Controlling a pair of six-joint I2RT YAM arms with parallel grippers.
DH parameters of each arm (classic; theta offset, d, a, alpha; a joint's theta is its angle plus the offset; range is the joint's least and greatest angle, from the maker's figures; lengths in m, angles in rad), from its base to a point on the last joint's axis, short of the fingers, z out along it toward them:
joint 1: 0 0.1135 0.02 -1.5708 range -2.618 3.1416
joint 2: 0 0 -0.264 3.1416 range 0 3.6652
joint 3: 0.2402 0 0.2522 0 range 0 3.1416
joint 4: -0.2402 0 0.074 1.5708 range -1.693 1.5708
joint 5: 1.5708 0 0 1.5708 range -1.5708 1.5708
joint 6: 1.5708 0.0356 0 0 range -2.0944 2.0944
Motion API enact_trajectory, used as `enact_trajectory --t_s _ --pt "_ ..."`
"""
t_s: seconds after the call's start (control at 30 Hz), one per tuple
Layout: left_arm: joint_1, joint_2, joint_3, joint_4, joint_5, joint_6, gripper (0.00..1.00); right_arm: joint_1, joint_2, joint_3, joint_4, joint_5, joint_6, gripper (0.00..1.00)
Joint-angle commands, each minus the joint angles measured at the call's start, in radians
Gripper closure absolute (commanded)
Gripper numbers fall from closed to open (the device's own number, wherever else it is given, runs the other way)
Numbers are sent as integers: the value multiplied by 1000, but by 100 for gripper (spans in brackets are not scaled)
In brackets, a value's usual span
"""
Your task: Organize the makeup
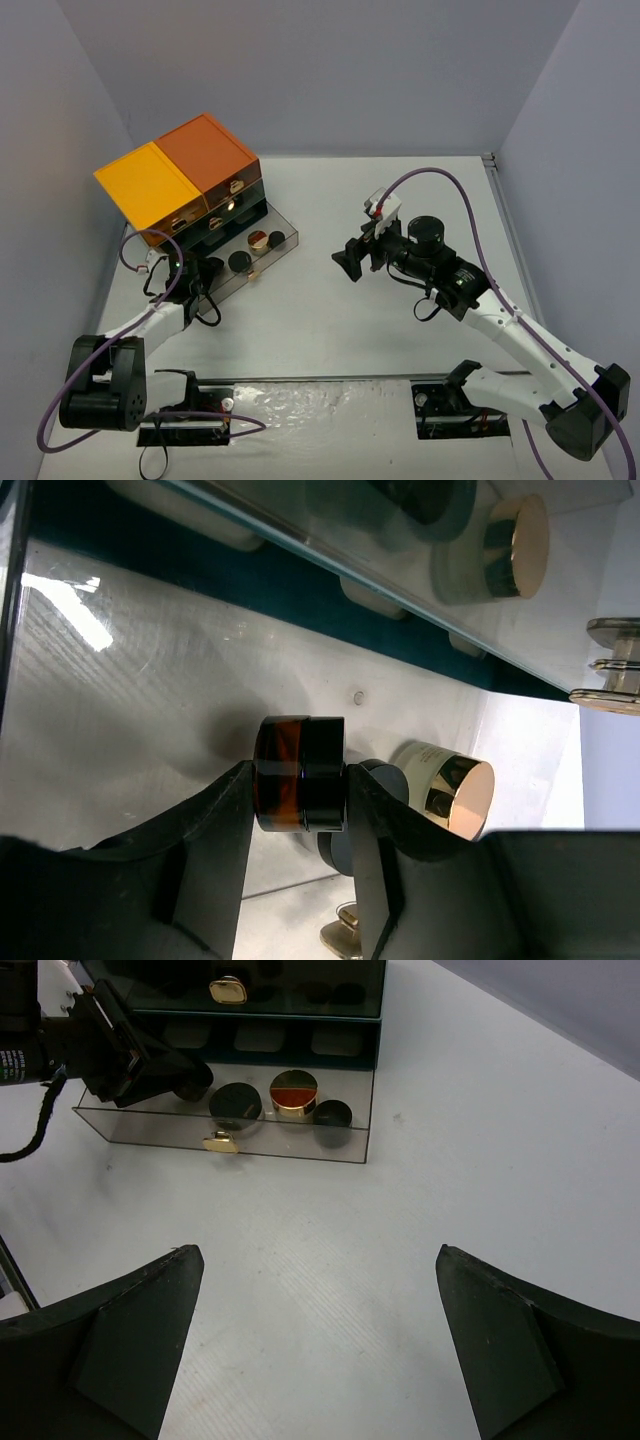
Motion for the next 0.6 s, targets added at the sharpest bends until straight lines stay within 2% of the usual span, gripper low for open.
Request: enact_trajectory --t_s 0.0,0.17,0.4,0.57 --pt "10 -12 45 17 2 -25 58 -9 -23 11 63 13 10 0" --pt "14 -29 46 -44 -5 -42 45 -9 -19 20 63 10 10 0" --pt "18 -102 58 -169 -18 -57 20 -8 -12 29 60 4 11 0" --pt "18 -148 156 -338 -12 0 13 -9 1 37 60 -2 13 0"
